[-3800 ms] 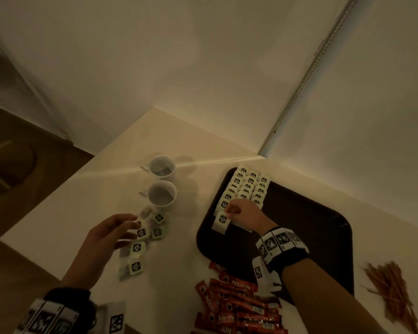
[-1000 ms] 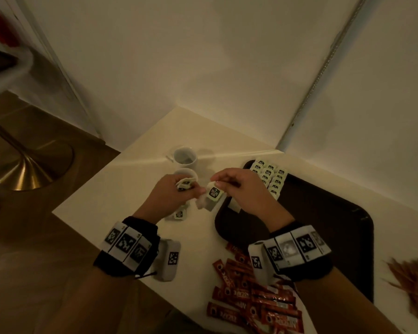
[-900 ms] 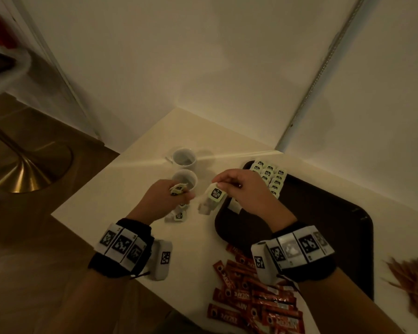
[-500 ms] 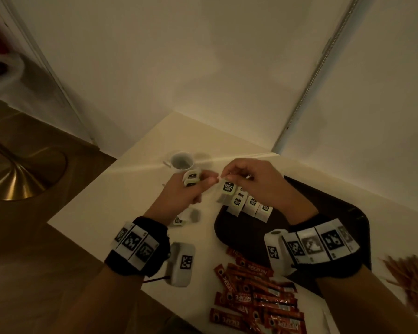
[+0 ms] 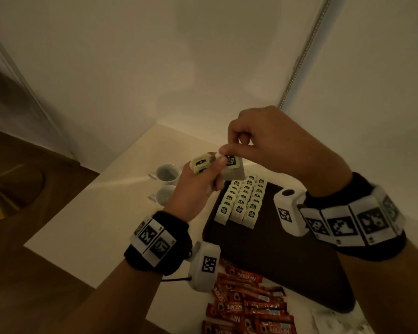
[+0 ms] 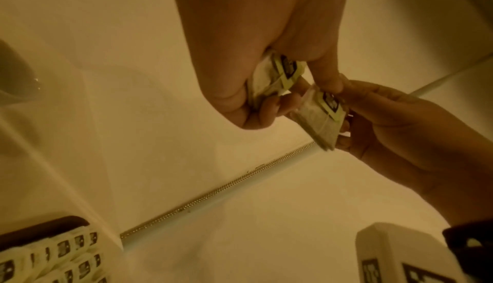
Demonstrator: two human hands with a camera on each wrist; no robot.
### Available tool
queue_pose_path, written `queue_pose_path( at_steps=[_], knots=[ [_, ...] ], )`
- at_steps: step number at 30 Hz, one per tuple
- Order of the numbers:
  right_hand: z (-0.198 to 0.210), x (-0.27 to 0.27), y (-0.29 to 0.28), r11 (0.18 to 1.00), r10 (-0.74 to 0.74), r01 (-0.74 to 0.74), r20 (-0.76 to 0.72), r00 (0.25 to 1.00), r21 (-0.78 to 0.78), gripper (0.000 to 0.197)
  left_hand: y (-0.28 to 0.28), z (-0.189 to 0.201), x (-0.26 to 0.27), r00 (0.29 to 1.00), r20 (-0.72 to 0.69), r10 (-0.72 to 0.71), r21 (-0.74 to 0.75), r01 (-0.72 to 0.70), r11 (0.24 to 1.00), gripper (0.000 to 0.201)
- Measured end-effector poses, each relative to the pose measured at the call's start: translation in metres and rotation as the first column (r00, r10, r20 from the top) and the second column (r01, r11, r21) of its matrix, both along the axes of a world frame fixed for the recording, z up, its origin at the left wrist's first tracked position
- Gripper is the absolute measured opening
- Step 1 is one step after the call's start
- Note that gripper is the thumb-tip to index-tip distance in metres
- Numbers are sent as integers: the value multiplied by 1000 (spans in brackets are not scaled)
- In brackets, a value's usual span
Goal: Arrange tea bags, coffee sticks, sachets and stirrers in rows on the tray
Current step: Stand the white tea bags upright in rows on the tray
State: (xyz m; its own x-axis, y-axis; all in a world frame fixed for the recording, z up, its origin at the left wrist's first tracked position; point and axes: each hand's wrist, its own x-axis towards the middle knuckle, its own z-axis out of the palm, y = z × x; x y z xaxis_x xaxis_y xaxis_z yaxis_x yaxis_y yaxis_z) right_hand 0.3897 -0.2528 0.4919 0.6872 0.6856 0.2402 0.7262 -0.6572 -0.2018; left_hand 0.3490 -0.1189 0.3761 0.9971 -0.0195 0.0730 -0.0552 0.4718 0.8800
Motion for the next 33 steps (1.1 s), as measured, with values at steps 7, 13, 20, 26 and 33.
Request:
queue_pose_path(
  at_steps=[7,13,20,26,33],
  knots=[
    [-3,3,-8,999,-42,42,1,999,-18,43,2,7,8,998,43,44,34,-46,998,12],
    [-10,2,-14,995,-20,31,-119,993,95,44,-1,4,8,994,56,93,26,-94,995,2],
    [-16,2,-25,981,-43,83,-218,975,174,33,-4,4,13,989,40,140,46,-142,989,18],
    [-25,3,-33,930,-99,191,-287,953,313,12,-5,4,17,968,50,247,131,-251,959,14],
    [-42,-6,-29,925,-96,181,-256,962,334,59,-8,8,18,948,133,291,244,-316,917,15]
  ],
)
